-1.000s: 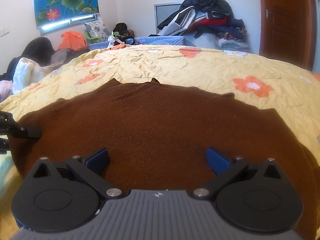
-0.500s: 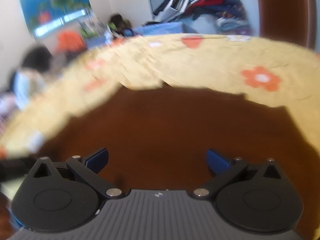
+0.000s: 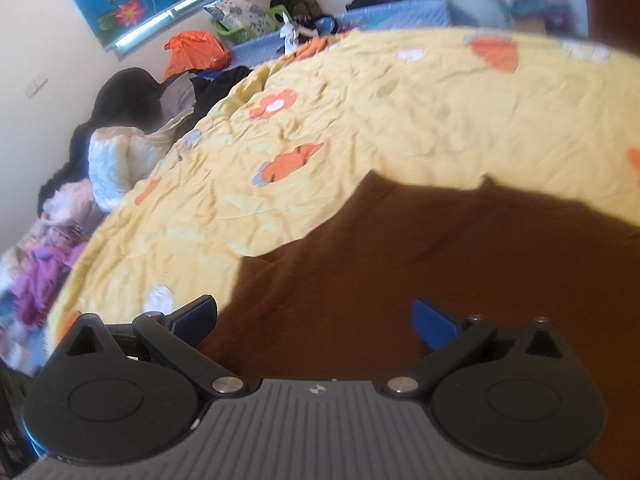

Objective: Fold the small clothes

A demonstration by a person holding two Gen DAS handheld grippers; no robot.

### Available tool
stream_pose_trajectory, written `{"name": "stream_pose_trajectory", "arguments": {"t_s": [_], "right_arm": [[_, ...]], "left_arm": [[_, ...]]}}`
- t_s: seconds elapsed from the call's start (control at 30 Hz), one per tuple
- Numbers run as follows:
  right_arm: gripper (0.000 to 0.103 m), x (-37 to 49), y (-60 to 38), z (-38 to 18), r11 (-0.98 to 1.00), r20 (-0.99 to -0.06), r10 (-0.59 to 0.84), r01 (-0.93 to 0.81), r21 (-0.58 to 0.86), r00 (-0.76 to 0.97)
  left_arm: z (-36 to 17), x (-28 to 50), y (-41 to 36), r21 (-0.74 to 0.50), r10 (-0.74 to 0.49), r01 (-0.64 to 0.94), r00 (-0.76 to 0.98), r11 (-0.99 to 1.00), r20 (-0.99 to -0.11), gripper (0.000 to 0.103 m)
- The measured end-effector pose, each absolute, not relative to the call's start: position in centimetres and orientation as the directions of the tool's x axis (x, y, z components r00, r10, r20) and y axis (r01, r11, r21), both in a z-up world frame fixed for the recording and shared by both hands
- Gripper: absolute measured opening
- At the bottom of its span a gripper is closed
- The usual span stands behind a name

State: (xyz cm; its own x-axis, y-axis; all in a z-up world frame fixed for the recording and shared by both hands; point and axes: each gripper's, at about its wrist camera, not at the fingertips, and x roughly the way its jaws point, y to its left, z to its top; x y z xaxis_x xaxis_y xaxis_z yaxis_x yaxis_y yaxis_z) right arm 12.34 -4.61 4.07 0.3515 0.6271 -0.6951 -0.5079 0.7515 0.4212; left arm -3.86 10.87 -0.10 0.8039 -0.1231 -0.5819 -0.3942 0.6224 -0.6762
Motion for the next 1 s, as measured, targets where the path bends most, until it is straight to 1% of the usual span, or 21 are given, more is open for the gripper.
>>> {"name": "stream_pose_trajectory", "arguments": {"t_s": [0.03, 0.07, 0.1, 0.17, 0.3, 0.37, 0.43, 0.5, 0.57, 0.67, 0.7, 0.73, 0.77, 0.83, 0.87, 0.9, 0.93, 0.97, 1.0], "right_arm": [[0.103, 12.6, -4.1, 3.9, 0.742, -0.694, 0.640, -0.500, 0.446, 0.329], [0.103, 12.9, -3.7, 3.9, 0.732, -0.694, 0.651, -0.493, 0.469, 0.307], [0.103, 13.3, -3.2, 3.8, 0.724, -0.694, 0.661, -0.486, 0.490, 0.286], [0.103, 14.0, -2.2, 3.7, 0.710, -0.700, 0.674, -0.468, 0.526, 0.237], [0.103, 15.3, 0.3, 3.1, 0.703, -0.739, 0.660, -0.460, 0.543, 0.135], [0.101, 15.4, 2.0, 2.8, 0.704, -0.778, 0.623, -0.492, 0.512, 0.080], [0.100, 14.9, 3.6, 2.5, 0.703, -0.820, 0.569, -0.549, 0.451, 0.054], [0.099, 14.3, 5.0, 2.4, 0.696, -0.858, 0.510, -0.613, 0.373, 0.058], [0.097, 14.2, 5.9, 2.3, 0.687, -0.879, 0.471, -0.654, 0.317, 0.068], [0.089, 14.5, 6.5, 2.4, 0.676, -0.893, 0.443, -0.685, 0.273, 0.082], [0.081, 14.8, 6.5, 2.5, 0.675, -0.892, 0.444, -0.687, 0.270, 0.086], [0.071, 15.2, 6.3, 2.6, 0.671, -0.892, 0.443, -0.692, 0.264, 0.090], [0.066, 15.4, 6.0, 2.6, 0.674, -0.893, 0.440, -0.693, 0.257, 0.097], [0.054, 15.9, 5.3, 2.7, 0.678, -0.888, 0.449, -0.685, 0.267, 0.098], [0.051, 16.1, 4.9, 2.6, 0.678, -0.885, 0.455, -0.682, 0.273, 0.098], [0.046, 16.1, 4.5, 2.6, 0.678, -0.881, 0.462, -0.681, 0.277, 0.102], [0.043, 16.1, 4.1, 2.5, 0.680, -0.875, 0.472, -0.676, 0.285, 0.106], [0.042, 16.2, 3.7, 2.5, 0.682, -0.869, 0.484, -0.668, 0.297, 0.108], [0.039, 16.2, 3.4, 2.5, 0.686, -0.862, 0.494, -0.659, 0.308, 0.111]], "left_arm": [[0.0, -3.8, 10.8, -0.666, -0.118, -0.394, 0.801, 0.633, -0.586, 0.032], [0.2, -3.6, 10.4, -0.640, -0.105, -0.395, 0.794, 0.659, -0.599, 0.029], [0.5, -3.5, 10.0, -0.596, -0.081, -0.402, 0.780, 0.695, -0.620, 0.019], [1.4, -3.2, 8.5, -0.495, -0.032, -0.373, 0.773, 0.785, -0.633, 0.016], [2.6, -3.2, 4.6, -0.233, 0.093, -0.294, 0.781, 0.927, -0.618, 0.015], [2.7, -3.4, 2.6, -0.082, 0.153, -0.247, 0.793, 0.966, -0.589, 0.015], [2.4, -3.5, 0.5, 0.076, 0.204, -0.195, 0.808, 0.978, -0.552, 0.014], [2.1, -3.6, -0.5, 0.150, 0.223, -0.168, 0.813, 0.974, -0.538, 0.014], [1.9, -3.6, -1.0, 0.189, 0.239, -0.162, 0.815, 0.968, -0.528, 0.014], [1.9, -3.7, -1.4, 0.226, 0.255, -0.157, 0.820, 0.961, -0.512, 0.014], [1.8, -3.7, -1.5, 0.237, 0.262, -0.159, 0.821, 0.958, -0.507, 0.014], [1.8, -3.6, -1.5, 0.243, 0.272, -0.167, 0.820, 0.955, -0.504, 0.015], [1.7, -3.5, -1.3, 0.242, 0.289, -0.188, 0.815, 0.952, -0.503, 0.018], [1.7, -3.4, -0.7, 0.199, 0.282, -0.206, 0.805, 0.958, -0.522, 0.021], [1.7, -3.4, -0.4, 0.179, 0.278, -0.215, 0.800, 0.960, -0.532, 0.026], [1.8, -3.3, -0.2, 0.164, 0.284, -0.232, 0.793, 0.959, -0.539, 0.037], [1.9, -3.3, 0.1, 0.140, 0.284, -0.248, 0.786, 0.959, -0.550, 0.046], [2.0, -3.1, 0.5, 0.102, 0.273, -0.262, 0.778, 0.960, -0.566, 0.060], [2.1, -3.1, 1.0, 0.065, 0.259, -0.274, 0.773, 0.960, -0.579, 0.059]]}}
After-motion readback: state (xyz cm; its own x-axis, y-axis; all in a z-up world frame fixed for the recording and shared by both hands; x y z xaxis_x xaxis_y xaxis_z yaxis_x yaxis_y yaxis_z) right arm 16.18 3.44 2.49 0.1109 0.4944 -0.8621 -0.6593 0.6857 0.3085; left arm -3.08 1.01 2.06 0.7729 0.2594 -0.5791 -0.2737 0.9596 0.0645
